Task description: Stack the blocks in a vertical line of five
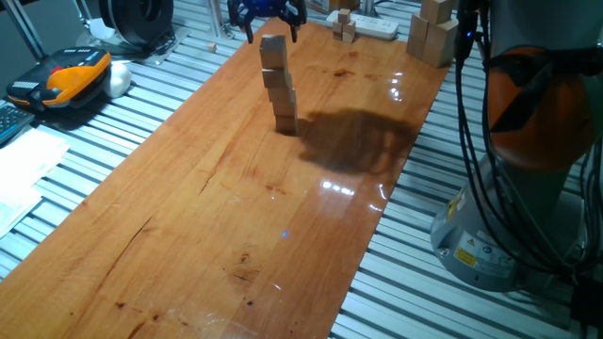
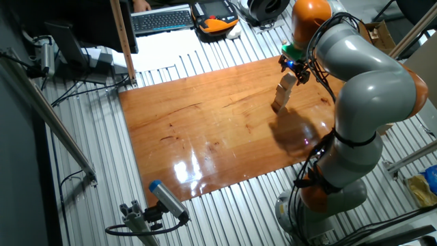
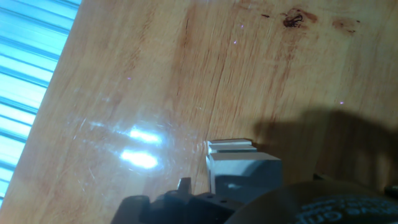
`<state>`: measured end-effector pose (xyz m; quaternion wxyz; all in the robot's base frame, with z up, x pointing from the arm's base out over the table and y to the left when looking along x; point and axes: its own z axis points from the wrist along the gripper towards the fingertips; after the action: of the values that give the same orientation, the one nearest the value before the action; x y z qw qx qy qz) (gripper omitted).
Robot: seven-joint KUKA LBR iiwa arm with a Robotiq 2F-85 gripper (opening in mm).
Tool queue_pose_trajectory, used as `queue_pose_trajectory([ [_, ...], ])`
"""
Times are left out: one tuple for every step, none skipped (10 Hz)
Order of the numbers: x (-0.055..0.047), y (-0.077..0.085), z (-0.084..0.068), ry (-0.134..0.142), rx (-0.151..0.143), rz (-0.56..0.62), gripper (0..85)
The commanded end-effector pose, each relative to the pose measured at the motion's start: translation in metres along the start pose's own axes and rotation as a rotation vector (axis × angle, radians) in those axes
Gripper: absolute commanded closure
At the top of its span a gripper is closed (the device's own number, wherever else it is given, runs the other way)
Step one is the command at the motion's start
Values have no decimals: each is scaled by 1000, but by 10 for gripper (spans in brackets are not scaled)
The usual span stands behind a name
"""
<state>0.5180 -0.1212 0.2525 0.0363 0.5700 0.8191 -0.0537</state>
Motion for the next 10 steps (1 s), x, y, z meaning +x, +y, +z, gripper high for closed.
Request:
queue_pose_trajectory([
  [0, -1, -1, 1, -1, -2, 0],
  [1, -2, -3, 5, -6, -5, 0],
  [0, -3, -5, 7, -10, -9, 0],
  [0, -3, -7, 10, -13, -10, 0],
  [0, -4, -9, 12, -17, -14, 0],
  [0, -4, -10, 11, -17, -17, 0],
  [1, -4, -10, 11, -19, -25, 0],
  [1, -4, -11, 18, -29, -34, 0],
  [3, -4, -12, 18, -34, -45, 170],
  [5, -4, -14, 20, -34, -48, 170],
])
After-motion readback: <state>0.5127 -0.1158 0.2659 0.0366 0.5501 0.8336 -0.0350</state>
